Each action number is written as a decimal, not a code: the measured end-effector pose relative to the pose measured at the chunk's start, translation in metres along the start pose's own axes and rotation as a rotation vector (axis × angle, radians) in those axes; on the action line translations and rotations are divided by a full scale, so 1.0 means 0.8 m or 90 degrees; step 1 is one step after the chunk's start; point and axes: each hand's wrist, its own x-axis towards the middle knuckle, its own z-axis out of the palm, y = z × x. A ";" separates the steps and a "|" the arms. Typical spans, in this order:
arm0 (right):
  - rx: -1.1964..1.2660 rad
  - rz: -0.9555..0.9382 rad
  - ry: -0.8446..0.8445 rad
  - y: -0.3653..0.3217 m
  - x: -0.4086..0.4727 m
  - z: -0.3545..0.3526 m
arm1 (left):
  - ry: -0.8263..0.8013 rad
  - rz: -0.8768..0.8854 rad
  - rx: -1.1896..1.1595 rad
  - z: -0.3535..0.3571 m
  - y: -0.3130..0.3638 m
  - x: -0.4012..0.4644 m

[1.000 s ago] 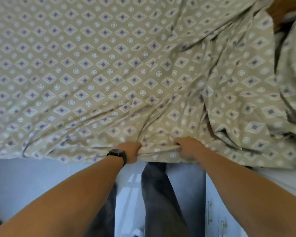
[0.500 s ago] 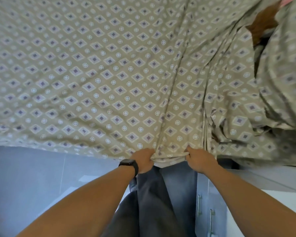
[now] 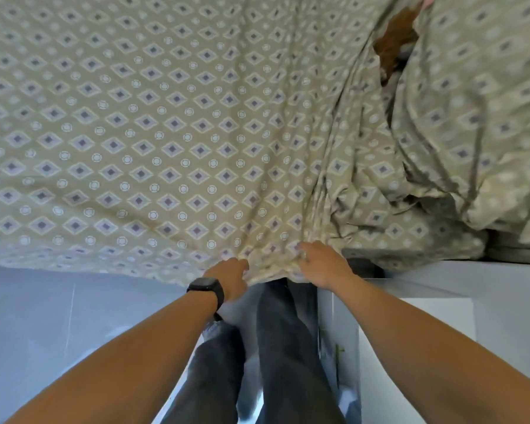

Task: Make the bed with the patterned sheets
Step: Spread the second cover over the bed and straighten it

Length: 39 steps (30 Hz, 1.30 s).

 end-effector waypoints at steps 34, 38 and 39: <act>1.023 -0.047 0.129 -0.004 -0.293 -0.436 | 0.133 0.331 -0.266 -0.324 0.377 -0.238; 0.873 -0.174 0.200 -0.079 -0.348 -0.466 | 0.212 0.433 -0.332 -0.365 0.377 -0.287; 0.835 -0.187 0.214 -0.093 -0.355 -0.466 | 0.259 0.441 -0.334 -0.371 0.373 -0.294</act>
